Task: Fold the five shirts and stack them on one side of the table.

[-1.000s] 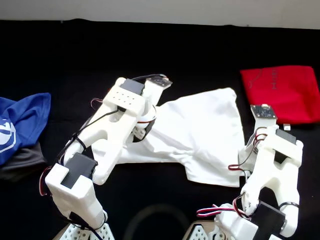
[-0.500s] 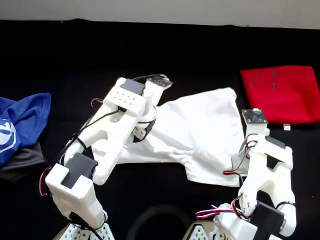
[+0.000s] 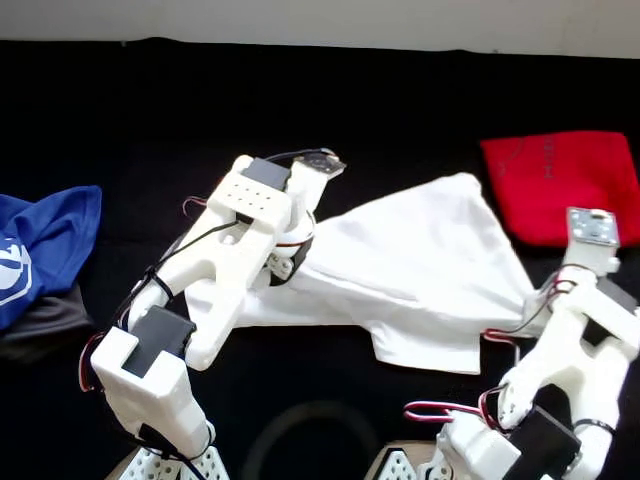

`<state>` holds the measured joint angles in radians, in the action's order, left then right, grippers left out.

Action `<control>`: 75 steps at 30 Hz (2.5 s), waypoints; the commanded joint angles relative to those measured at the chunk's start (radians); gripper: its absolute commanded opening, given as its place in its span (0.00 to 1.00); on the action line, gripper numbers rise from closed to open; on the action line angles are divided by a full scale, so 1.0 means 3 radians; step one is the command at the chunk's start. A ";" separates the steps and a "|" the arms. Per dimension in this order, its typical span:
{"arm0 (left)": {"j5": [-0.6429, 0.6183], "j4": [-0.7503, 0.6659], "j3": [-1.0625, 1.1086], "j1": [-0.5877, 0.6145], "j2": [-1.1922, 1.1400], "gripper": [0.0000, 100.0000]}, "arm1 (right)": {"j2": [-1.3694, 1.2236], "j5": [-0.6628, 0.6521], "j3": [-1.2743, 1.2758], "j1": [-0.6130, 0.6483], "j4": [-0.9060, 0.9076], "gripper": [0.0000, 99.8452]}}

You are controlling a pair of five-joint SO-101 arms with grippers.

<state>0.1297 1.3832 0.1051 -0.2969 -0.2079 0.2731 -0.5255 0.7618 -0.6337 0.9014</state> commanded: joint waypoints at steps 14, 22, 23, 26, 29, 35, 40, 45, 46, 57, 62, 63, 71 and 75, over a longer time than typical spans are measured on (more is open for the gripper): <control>0.0036 -0.0107 -0.0090 -0.0524 0.0115 0.02 | 0.0033 -0.0245 0.0084 0.0079 0.0315 0.18; 0.0036 -0.0123 -0.0090 -0.0519 0.0115 0.02 | -0.0008 -0.0230 -0.0008 0.0228 0.0504 0.23; 0.0036 -0.0123 -0.0090 -0.0519 0.0115 0.02 | -0.0008 -0.0225 -0.0008 0.0248 0.0488 0.23; 0.0036 -0.0123 -0.0090 -0.0519 0.0115 0.02 | -0.0013 -0.0225 -0.0003 0.0320 0.0304 0.23; 0.0036 -0.0118 -0.0090 -0.0519 0.0115 0.02 | -0.0049 -0.0225 0.0064 0.0355 0.0090 0.23; 0.0036 -0.0097 -0.0090 -0.0519 0.0115 0.02 | -0.0499 -0.0230 0.0069 0.0315 0.0054 0.23; 0.0036 -0.0113 -0.0090 -0.0519 0.0120 0.02 | -0.0780 -0.0235 0.0064 0.0269 -0.0003 0.21; 0.0036 -0.0107 -0.0090 -0.0514 0.0120 0.02 | -0.0775 -0.0220 0.0023 0.0166 -0.0084 0.00; 0.0036 -0.0107 -0.0090 -0.0514 0.0120 0.02 | -0.0775 -0.0220 -0.0003 0.0130 -0.0084 0.01; 0.0036 -0.0092 -0.0125 -0.0207 0.0156 0.02 | -0.0770 -0.0220 -0.0545 -0.0110 0.0345 0.01; 0.0036 0.0159 -0.0350 0.0079 0.0156 0.02 | -0.0765 -0.0153 -0.1061 -0.0038 0.0765 0.01; 0.0036 0.0245 -0.0453 0.0136 0.0156 0.02 | -0.0765 -0.0066 -0.1204 -0.0003 0.0882 0.01; 0.0036 0.0921 -0.1542 0.0386 0.0156 0.02 | -0.0770 0.0506 -0.2560 0.0708 0.1716 0.01; 0.0026 0.1166 -0.2038 0.0483 0.0156 0.02 | -0.0790 0.0665 -0.3296 0.1000 0.1982 0.01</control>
<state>0.1312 1.6855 -0.3890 -0.1788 -0.2079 0.0353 -0.3613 -0.0483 -0.3882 1.4538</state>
